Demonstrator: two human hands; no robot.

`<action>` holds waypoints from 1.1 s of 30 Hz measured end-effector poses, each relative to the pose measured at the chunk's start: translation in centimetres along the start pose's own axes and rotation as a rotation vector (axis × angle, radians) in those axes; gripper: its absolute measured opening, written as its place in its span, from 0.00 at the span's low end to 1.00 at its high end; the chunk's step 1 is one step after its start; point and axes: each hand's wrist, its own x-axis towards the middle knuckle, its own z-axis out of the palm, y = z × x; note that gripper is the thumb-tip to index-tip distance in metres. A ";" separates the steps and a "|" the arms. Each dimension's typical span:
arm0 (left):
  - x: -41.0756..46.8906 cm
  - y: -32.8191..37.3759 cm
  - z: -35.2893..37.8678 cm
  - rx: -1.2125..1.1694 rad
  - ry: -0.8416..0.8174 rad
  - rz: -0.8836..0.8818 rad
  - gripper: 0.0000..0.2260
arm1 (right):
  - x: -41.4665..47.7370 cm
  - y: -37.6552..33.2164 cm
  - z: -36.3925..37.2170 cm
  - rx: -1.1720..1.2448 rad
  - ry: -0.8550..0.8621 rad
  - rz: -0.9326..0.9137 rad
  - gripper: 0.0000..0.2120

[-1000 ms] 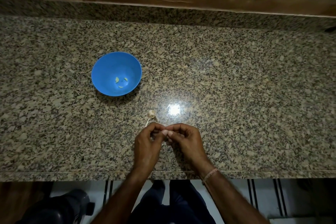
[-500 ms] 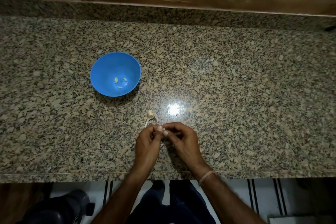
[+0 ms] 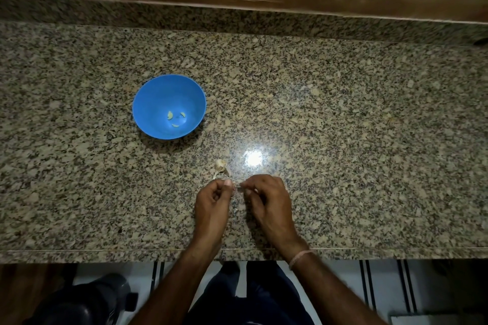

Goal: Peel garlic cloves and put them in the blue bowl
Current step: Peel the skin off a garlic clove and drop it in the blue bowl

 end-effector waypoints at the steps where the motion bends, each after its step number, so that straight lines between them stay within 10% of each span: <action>1: 0.0 0.1 0.0 0.007 0.003 0.015 0.10 | 0.1 -0.2 0.0 0.006 0.006 -0.004 0.07; 10: -0.4 0.5 0.0 0.346 0.018 0.148 0.12 | 0.7 -1.7 0.0 0.518 -0.076 0.281 0.02; 27: 0.0 -0.1 0.0 0.141 -0.023 0.045 0.18 | 0.4 -0.9 0.8 0.009 -0.012 0.021 0.11; 33: -0.5 0.2 -0.1 0.316 0.031 0.184 0.13 | 0.3 -2.8 0.2 0.538 -0.037 0.329 0.03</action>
